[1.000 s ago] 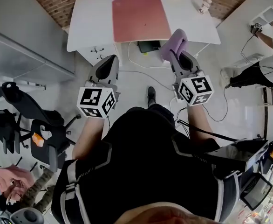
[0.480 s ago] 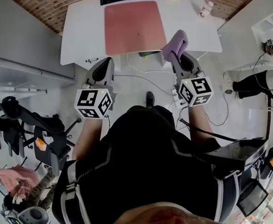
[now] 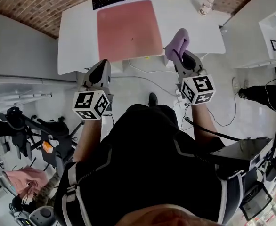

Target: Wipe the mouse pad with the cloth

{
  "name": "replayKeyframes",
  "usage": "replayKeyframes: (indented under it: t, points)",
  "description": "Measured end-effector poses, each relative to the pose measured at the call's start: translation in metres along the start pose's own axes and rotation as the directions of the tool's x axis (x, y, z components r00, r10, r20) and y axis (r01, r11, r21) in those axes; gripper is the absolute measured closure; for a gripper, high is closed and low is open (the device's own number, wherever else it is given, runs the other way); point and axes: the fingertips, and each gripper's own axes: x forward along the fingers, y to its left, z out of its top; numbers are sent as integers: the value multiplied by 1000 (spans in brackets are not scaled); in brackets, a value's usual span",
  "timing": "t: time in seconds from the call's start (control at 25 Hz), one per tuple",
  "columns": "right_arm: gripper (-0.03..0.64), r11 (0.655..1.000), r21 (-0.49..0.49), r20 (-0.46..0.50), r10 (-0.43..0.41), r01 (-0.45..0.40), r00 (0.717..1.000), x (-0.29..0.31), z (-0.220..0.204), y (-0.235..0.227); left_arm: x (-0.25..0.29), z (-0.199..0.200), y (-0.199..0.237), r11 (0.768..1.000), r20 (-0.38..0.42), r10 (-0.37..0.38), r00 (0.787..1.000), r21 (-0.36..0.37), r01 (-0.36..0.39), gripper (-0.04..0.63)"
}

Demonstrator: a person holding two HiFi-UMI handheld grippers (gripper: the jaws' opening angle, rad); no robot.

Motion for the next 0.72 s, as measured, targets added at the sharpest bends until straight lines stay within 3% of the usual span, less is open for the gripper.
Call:
replayKeyframes:
  t: [0.36, 0.72]
  points:
    - [561, 1000, 5, -48, 10, -9, 999, 23, -17, -42, 37, -3, -1, 1000, -47, 15, 999, 19, -14, 594]
    - [561, 999, -7, -113, -53, 52, 992, 55, -47, -67, 57, -14, 38, 999, -51, 41, 998, -18, -42, 593]
